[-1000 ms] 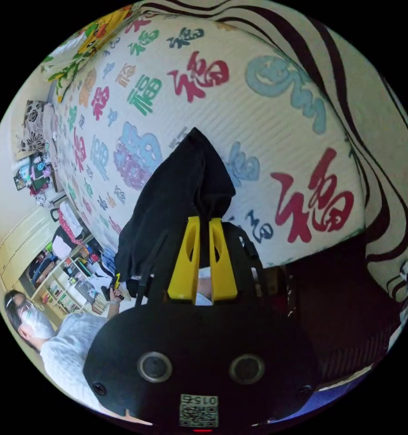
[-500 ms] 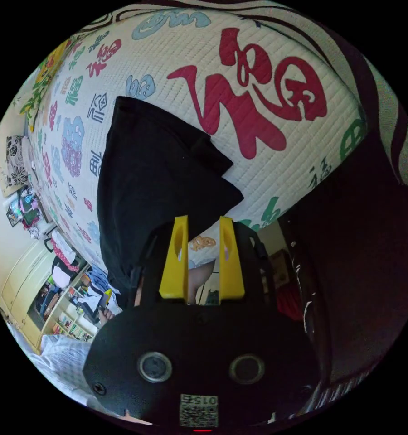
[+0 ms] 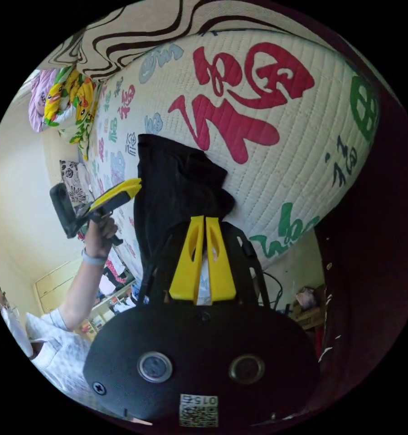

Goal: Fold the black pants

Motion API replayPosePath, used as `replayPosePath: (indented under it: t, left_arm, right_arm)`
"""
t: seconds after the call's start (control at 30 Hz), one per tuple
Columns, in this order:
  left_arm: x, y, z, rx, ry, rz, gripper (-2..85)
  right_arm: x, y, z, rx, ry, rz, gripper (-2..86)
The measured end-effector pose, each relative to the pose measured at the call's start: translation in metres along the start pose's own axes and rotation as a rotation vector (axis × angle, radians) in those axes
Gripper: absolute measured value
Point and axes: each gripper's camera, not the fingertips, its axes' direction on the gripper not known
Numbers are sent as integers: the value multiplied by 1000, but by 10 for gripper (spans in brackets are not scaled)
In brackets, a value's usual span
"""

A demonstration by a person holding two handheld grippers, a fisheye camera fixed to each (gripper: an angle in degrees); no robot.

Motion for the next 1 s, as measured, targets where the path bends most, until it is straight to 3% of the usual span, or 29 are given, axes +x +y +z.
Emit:
replayPosePath:
  t: [0.07,0.13,0.33,0.57,0.63,0.77,0.87,1.0]
  left_arm:
    - [4,-25,20,-112,-96,5,8]
    - [9,-34,19,-108,-110,32,-2]
    - [23,-51,-1,-35,-99,88,-8]
    - [26,-47,25,-64,-232,31,-6]
    - [24,-35,14,-11,-176,10,-2]
    - [18,40,-43,190,-32,-32,22]
    - [14,137,-87,215,32,-46,48]
    - [4,292,-126,208,-59,-207,55]
  right_arm:
    - [4,1,6,6,52,-51,-2]
    - [6,2,9,12,68,-80,-3]
    - [25,-1,32,42,2,-87,-3]
    - [37,-6,92,-11,159,-101,6]
    - [37,-2,112,-29,179,-131,16]
    - [28,21,139,58,327,-147,55]
    - [7,51,162,139,453,-219,50]
    - [-35,91,216,157,529,-419,49]
